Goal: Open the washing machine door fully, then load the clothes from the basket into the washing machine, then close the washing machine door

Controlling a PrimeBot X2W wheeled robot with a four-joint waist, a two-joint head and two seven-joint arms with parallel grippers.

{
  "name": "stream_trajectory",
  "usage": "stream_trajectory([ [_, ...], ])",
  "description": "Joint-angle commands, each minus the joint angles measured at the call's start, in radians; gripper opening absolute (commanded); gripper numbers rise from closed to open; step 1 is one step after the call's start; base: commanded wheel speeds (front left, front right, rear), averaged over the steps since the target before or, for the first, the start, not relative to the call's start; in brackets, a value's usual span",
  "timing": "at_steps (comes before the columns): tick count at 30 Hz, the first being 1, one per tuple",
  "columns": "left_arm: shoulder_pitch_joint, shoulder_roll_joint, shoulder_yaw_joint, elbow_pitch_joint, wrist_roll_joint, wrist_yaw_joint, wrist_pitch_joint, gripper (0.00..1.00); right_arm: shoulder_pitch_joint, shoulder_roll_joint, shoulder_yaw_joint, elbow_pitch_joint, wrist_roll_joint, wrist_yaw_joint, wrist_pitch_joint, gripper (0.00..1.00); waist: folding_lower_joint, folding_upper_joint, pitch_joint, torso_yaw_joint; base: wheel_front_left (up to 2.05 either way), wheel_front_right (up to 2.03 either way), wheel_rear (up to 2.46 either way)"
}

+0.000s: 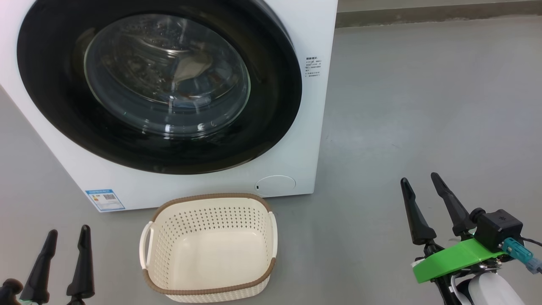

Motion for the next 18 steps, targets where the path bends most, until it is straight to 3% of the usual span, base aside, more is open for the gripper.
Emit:
stream_trajectory([
  [1,-0.031,0.023,0.041,-0.019,0.012,-0.003,-0.006,1.00,-0.017,-0.006,0.023,-0.021,-0.009,-0.003,-0.008,1.00,0.0000,-0.0001,0.000,0.000,0.00,0.00,0.00],
  [18,-0.031,0.013,0.040,-0.011,0.012,-0.003,-0.006,1.00,-0.021,-0.011,0.034,-0.011,-0.006,-0.003,-0.008,1.00,0.0000,-0.0001,-0.003,-0.003,0.00,0.00,0.00],
])
